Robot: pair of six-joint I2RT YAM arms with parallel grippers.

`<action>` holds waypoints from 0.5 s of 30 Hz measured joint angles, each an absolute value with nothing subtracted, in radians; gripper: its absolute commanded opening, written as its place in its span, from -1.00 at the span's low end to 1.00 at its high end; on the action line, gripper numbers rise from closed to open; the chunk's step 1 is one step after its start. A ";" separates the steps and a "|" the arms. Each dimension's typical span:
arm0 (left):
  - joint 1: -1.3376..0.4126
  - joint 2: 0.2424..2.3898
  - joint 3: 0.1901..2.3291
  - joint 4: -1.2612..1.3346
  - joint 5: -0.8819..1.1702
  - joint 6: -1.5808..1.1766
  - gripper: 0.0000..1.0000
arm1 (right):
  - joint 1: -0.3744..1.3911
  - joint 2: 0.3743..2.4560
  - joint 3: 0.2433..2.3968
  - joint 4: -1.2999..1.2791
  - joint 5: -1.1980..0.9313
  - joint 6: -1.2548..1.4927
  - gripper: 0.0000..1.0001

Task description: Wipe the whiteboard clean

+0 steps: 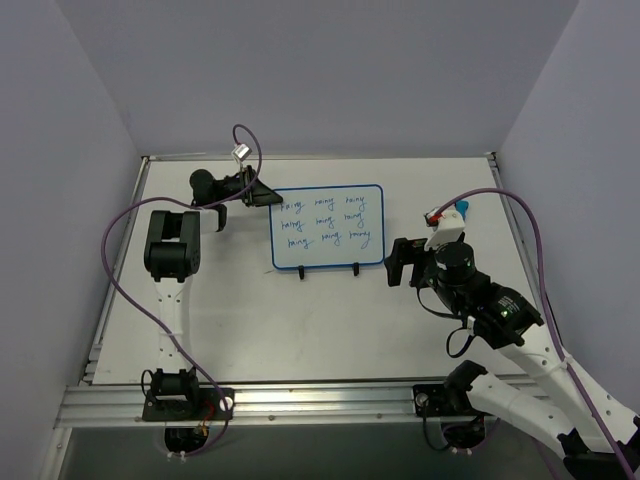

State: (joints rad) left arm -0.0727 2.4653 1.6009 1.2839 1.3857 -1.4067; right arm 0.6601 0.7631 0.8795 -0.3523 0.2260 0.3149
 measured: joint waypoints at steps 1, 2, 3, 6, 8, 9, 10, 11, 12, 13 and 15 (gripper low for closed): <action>-0.073 2.465 1.601 1.285 1.386 -1.407 -0.09 | 0.660 0.763 0.879 -0.352 0.225 0.315 0.79; -0.073 2.465 1.601 1.285 1.386 -1.407 -0.17 | 0.660 0.763 0.879 -0.352 0.223 0.314 0.79; -0.074 2.465 1.601 1.285 1.386 -1.407 -0.21 | 0.660 0.763 0.879 -0.352 0.220 0.313 0.79; -0.076 2.465 1.601 1.287 1.386 -1.407 -0.41 | 0.660 0.762 0.879 -0.352 0.220 0.313 0.79; -0.077 2.465 1.601 1.287 1.386 -1.409 -0.62 | 0.660 0.761 0.879 -0.352 0.220 0.313 0.79; -0.077 2.465 1.601 1.289 1.386 -1.410 -0.89 | 0.660 0.760 0.879 -0.352 0.220 0.312 0.79; -0.078 2.465 1.602 1.290 1.386 -1.411 -0.95 | 0.660 0.760 0.879 -0.352 0.219 0.312 0.79; -0.078 2.465 1.602 1.295 1.386 -1.403 -0.95 | 0.660 0.759 0.879 -0.352 0.219 0.312 0.79; -0.078 2.464 1.602 1.297 1.386 -1.406 -0.95 | 0.660 0.758 0.879 -0.352 0.219 0.313 0.79; -0.078 2.464 1.603 1.302 1.391 -1.407 -0.95 | 0.660 0.757 0.879 -0.352 0.219 0.312 0.79; -0.080 2.463 1.606 1.303 1.392 -1.420 -0.95 | 0.660 0.755 0.879 -0.352 0.219 0.312 0.79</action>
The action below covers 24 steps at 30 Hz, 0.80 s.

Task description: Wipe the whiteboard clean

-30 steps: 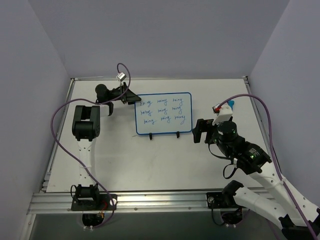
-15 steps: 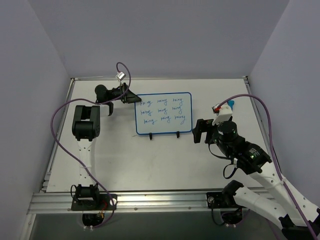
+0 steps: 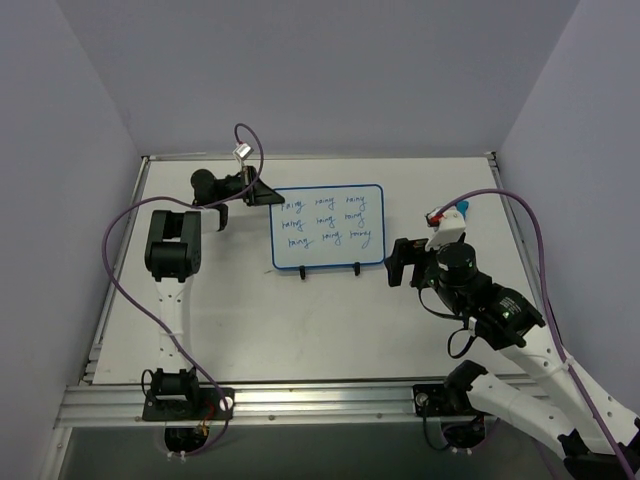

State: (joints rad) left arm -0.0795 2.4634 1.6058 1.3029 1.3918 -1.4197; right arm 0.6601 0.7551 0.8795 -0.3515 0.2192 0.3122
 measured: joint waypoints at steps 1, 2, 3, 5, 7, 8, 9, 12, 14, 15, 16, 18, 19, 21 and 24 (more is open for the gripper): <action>-0.080 2.463 1.608 1.304 1.392 -1.431 -0.95 | 0.660 0.755 0.879 -0.352 0.219 0.312 0.78; -0.080 2.463 1.612 1.304 1.392 -1.442 -0.95 | 0.660 0.755 0.879 -0.352 0.219 0.312 0.78; -0.080 2.463 1.616 1.304 1.392 -1.452 -0.95 | 0.660 0.755 0.879 -0.352 0.219 0.312 0.78; -0.080 2.462 1.619 1.305 1.393 -1.464 -0.95 | 0.660 0.755 0.879 -0.352 0.219 0.312 0.78; -0.080 2.458 1.619 1.304 1.396 -1.474 -0.95 | 0.660 0.755 0.879 -0.352 0.219 0.312 0.78; -0.080 2.455 1.618 1.303 1.398 -1.479 -0.95 | 0.660 0.755 0.879 -0.352 0.219 0.312 0.78; -0.079 2.449 1.618 1.303 1.400 -1.483 -0.95 | 0.660 0.755 0.879 -0.352 0.219 0.312 0.78; -0.078 2.423 1.618 1.299 1.399 -1.493 -0.95 | 0.660 0.752 0.879 -0.352 0.220 0.312 0.78; -0.077 2.391 1.618 1.298 1.398 -1.501 -0.95 | 0.660 0.748 0.879 -0.352 0.220 0.312 0.78; -0.076 2.374 1.618 1.298 1.394 -1.505 -0.95 | 0.660 0.746 0.879 -0.351 0.219 0.312 0.78; -0.074 2.356 1.618 1.298 1.389 -1.507 -0.95 | 0.660 0.743 0.879 -0.351 0.220 0.312 0.78; -0.070 2.321 1.618 1.299 1.380 -1.508 -0.95 | 0.660 0.741 0.879 -0.351 0.220 0.312 0.78; -0.067 2.303 1.619 1.299 1.374 -1.509 -0.95 | 0.660 0.740 0.879 -0.351 0.221 0.313 0.78; -0.062 2.271 1.619 1.299 1.364 -1.509 -0.95 | 0.660 0.740 0.879 -0.352 0.234 0.315 0.78; -0.052 2.212 1.618 1.275 1.345 -1.480 -0.95 | 0.660 0.741 0.879 -0.352 0.271 0.330 0.78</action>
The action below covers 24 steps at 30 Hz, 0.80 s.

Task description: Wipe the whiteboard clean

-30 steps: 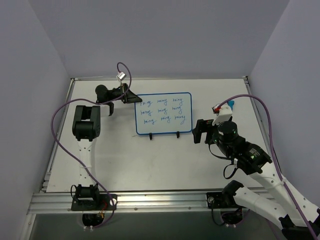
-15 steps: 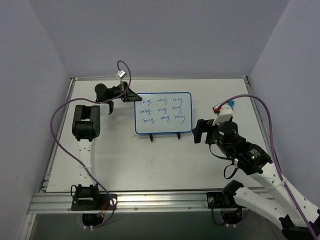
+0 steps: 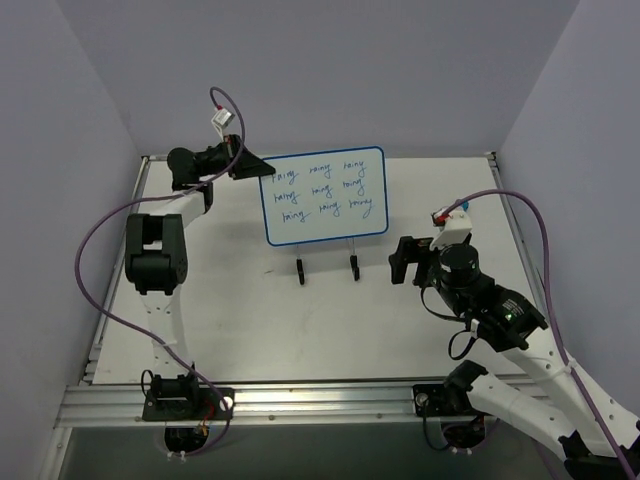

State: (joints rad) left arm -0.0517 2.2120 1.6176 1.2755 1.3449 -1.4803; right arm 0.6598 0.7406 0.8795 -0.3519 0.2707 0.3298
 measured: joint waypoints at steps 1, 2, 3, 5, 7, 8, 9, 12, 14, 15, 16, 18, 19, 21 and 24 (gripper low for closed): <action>-0.049 2.189 1.615 1.252 1.338 -1.457 -0.95 | 0.659 0.744 0.881 -0.353 0.285 0.337 0.78; -0.044 2.139 1.605 1.153 1.320 -1.385 -0.95 | 0.654 0.762 0.889 -0.357 0.300 0.346 0.78; -0.039 2.088 1.597 1.063 1.302 -1.316 -0.95 | 0.643 0.776 0.900 -0.358 0.310 0.351 0.76; -0.034 1.958 1.594 0.780 1.226 -1.130 -0.95 | 0.579 0.832 0.942 -0.356 0.295 0.359 0.73; -0.028 1.824 1.607 0.539 1.132 -0.981 -0.95 | 0.472 0.900 0.984 -0.327 0.240 0.362 0.73; -0.020 1.766 1.618 0.454 1.091 -0.942 -0.95 | 0.408 0.937 0.998 -0.302 0.200 0.364 0.73; -0.010 1.713 1.626 0.393 1.062 -0.917 -0.95 | 0.345 0.970 1.007 -0.283 0.172 0.366 0.73; 0.054 1.562 1.614 0.265 1.000 -0.886 -0.95 | 0.155 1.059 1.033 -0.258 0.067 0.365 0.70; 0.123 1.451 1.566 0.185 0.946 -0.877 -0.95 | 0.020 1.152 1.088 -0.249 0.001 0.366 0.69; 0.155 1.398 1.536 0.146 0.918 -0.873 -0.95 | -0.025 1.205 1.123 -0.240 -0.018 0.366 0.69; 0.185 1.348 1.508 0.096 0.887 -0.866 -0.95 | -0.062 1.261 1.159 -0.233 -0.020 0.365 0.70; 0.236 1.254 1.457 -0.009 0.815 -0.844 -0.95 | -0.099 1.380 1.242 -0.228 -0.015 0.361 0.76; 0.253 1.209 1.436 -0.059 0.781 -0.833 -0.95 | -0.106 1.441 1.279 -0.223 -0.007 0.355 0.79; 0.275 1.119 1.380 -0.143 0.723 -0.809 -0.95 | -0.121 1.559 1.356 -0.227 0.020 0.337 0.81; 0.283 0.999 1.292 -0.252 0.675 -0.782 -0.95 | -0.149 1.747 1.469 -0.228 0.059 0.306 0.83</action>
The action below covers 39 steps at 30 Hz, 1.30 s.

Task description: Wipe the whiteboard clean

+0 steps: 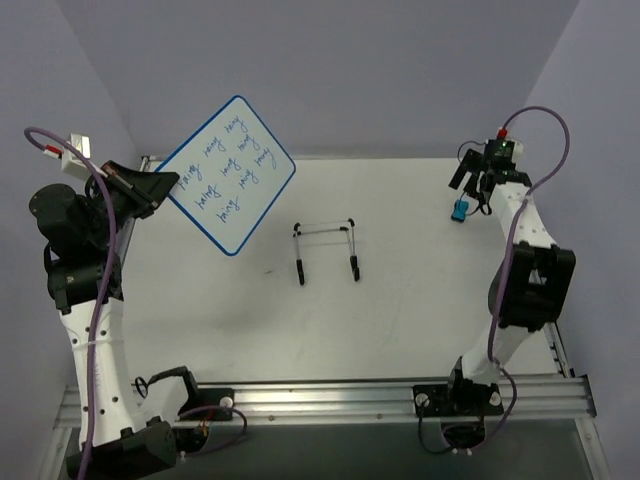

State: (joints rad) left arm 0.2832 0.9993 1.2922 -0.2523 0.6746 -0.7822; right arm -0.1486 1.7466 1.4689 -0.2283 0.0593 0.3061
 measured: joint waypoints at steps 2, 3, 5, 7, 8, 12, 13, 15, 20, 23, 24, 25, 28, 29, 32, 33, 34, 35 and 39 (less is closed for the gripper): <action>0.286 0.926 1.230 -0.318 0.644 -0.770 -0.95 | -0.175 1.851 1.529 -0.232 0.073 0.287 0.84; 0.289 0.894 1.206 -0.355 0.627 -0.762 -0.95 | -0.188 1.903 1.564 -0.245 0.083 0.281 0.85; 0.293 0.846 1.171 -0.418 0.590 -0.746 -0.95 | -0.205 1.995 1.633 -0.265 0.102 0.269 0.86; 0.297 0.812 1.151 -0.472 0.552 -0.729 -0.95 | -0.222 2.082 1.702 -0.282 0.115 0.254 0.86; 0.298 0.800 1.149 -0.496 0.534 -0.719 -0.95 | -0.224 2.108 1.722 -0.286 0.116 0.250 0.86; 0.299 0.765 1.149 -0.576 0.454 -0.670 -0.95 | -0.226 2.185 1.756 -0.296 0.086 0.215 0.67; 0.299 0.762 1.149 -0.590 0.439 -0.660 -0.95 | -0.226 2.195 1.756 -0.297 0.071 0.207 0.64; 0.299 0.760 1.149 -0.616 0.418 -0.640 -0.95 | -0.226 2.217 1.758 -0.295 0.044 0.196 0.54; 0.295 0.769 1.149 -0.656 0.388 -0.602 -0.95 | -0.221 2.236 1.758 -0.275 -0.026 0.176 0.49; 0.293 0.767 1.144 -0.659 0.385 -0.586 -0.95 | -0.215 2.236 1.755 -0.260 -0.038 0.167 0.44; 0.292 0.767 1.141 -0.659 0.385 -0.582 -0.95 | -0.214 2.236 1.754 -0.257 -0.043 0.165 0.42; 0.289 0.765 1.138 -0.659 0.385 -0.579 -0.95 | -0.214 2.236 1.754 -0.254 -0.046 0.163 0.42; 0.279 0.765 1.133 -0.665 0.386 -0.563 -0.95 | -0.208 2.236 1.754 -0.249 -0.052 0.159 0.41; 0.274 0.765 1.132 -0.666 0.385 -0.559 -0.95 | -0.207 2.236 1.753 -0.246 -0.051 0.158 0.41; 0.259 0.762 1.132 -0.667 0.386 -0.545 -0.95 | -0.201 2.236 1.747 -0.238 -0.051 0.159 0.37; 0.255 0.760 1.132 -0.667 0.386 -0.541 -0.95 | -0.199 2.236 1.745 -0.237 -0.051 0.163 0.36; 0.252 0.758 1.132 -0.667 0.387 -0.538 -0.95 | -0.196 2.236 1.744 -0.235 -0.051 0.168 0.36; 0.250 0.756 1.132 -0.667 0.387 -0.536 -0.95 | -0.193 2.236 1.743 -0.234 -0.049 0.175 0.36; 0.249 0.748 1.131 -0.667 0.393 -0.529 -0.95 | -0.171 2.236 1.743 -0.220 -0.030 0.205 0.27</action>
